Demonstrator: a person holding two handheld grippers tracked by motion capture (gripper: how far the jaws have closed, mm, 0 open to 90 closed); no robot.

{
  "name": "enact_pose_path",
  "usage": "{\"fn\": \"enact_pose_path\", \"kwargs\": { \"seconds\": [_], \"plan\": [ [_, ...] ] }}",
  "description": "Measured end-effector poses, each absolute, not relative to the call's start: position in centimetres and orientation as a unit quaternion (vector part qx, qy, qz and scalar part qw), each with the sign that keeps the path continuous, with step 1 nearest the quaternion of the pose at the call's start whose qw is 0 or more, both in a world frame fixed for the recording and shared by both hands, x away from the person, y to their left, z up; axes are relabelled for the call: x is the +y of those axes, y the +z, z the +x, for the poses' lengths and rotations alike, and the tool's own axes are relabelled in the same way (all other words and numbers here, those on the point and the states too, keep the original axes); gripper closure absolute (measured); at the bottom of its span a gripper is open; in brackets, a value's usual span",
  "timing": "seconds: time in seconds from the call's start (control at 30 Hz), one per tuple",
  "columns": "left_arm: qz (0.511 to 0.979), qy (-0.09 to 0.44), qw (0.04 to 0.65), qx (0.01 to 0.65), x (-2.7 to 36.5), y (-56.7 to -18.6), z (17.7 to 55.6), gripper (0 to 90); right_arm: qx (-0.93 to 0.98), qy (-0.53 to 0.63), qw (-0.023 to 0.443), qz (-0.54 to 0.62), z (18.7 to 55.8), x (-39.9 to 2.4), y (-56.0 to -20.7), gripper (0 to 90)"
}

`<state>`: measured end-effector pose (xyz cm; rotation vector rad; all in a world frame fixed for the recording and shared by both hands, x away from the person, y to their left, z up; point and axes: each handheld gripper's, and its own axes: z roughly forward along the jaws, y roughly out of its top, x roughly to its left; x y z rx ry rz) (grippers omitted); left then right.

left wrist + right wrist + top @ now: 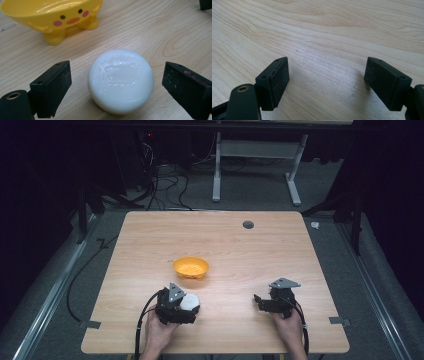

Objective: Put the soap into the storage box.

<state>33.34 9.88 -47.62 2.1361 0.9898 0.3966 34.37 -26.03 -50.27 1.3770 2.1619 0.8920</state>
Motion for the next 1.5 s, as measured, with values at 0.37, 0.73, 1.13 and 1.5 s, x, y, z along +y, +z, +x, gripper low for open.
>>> {"fn": "enact_pose_path", "kwargs": {
  "seconds": [0.37, 0.73, 1.13, 1.5],
  "plan": [
    [0.842, 0.151, 0.346, 0.385, 8.8, -48.7, 33.8, 9.3, 0.779, 0.321, 0.212, 0.496, 34.4, -26.0, -50.3, 20.9],
    [0.845, 0.154, 0.328, 0.393, 8.6, -49.9, 33.9, 15.2, 0.779, 0.322, 0.212, 0.494, 34.4, -26.0, -50.3, 20.8],
    [0.844, 0.149, 0.335, 0.392, 8.6, -49.9, 33.9, 22.6, 0.779, 0.322, 0.211, 0.494, 34.3, -26.0, -50.3, 20.9],
    [0.844, 0.160, 0.327, 0.393, 8.6, -49.7, 33.5, 23.1, 0.779, 0.322, 0.211, 0.495, 34.3, -26.0, -50.3, 20.9]
  ]
}}
